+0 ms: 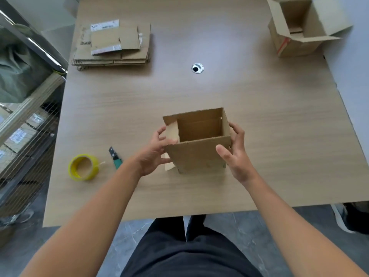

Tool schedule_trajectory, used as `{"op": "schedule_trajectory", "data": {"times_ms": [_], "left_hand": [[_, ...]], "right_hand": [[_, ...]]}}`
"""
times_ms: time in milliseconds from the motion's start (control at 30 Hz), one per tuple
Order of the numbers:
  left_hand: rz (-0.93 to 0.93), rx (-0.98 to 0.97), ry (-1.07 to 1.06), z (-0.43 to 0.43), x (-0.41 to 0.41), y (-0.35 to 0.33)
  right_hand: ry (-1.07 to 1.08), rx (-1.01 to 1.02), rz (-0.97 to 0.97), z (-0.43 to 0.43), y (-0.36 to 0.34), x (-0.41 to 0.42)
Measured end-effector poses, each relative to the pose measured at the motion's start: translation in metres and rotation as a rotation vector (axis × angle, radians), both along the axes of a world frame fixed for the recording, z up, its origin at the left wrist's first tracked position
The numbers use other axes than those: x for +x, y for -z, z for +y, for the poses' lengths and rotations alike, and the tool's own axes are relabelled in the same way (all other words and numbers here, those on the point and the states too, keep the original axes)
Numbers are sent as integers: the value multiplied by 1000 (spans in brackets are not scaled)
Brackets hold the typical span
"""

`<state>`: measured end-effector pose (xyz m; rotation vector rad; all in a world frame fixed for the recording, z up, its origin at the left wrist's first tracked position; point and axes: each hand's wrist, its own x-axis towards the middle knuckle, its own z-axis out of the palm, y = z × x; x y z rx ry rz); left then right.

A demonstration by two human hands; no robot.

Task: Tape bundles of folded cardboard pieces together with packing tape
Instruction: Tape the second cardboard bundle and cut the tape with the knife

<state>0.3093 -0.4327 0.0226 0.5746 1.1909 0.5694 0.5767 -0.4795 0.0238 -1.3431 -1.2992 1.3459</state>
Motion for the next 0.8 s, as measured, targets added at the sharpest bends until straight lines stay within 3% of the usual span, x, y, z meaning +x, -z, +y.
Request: {"op": "schedule_trajectory", "data": {"times_ms": [100,233,467,633,733,800], "left_hand": [[66,101,25,-14,12,0],[50,126,-185,-23,24,3],[14,120,-70,-27,28,7],[-128,174,-283,-30,27,13],[-59,206,-278,-40,25,23],[17,233,-268,-45,31,27]], "right_hand": [[-32,32,-86,-14,8,-1],[-56,58,-96,-20,14,9],[-208,56,-164,-9,12,21],[-99,56,-165,-9,15,10],[-97,-42,-54,-18,31,8],[-49,-94,-80,-25,42,14]]}}
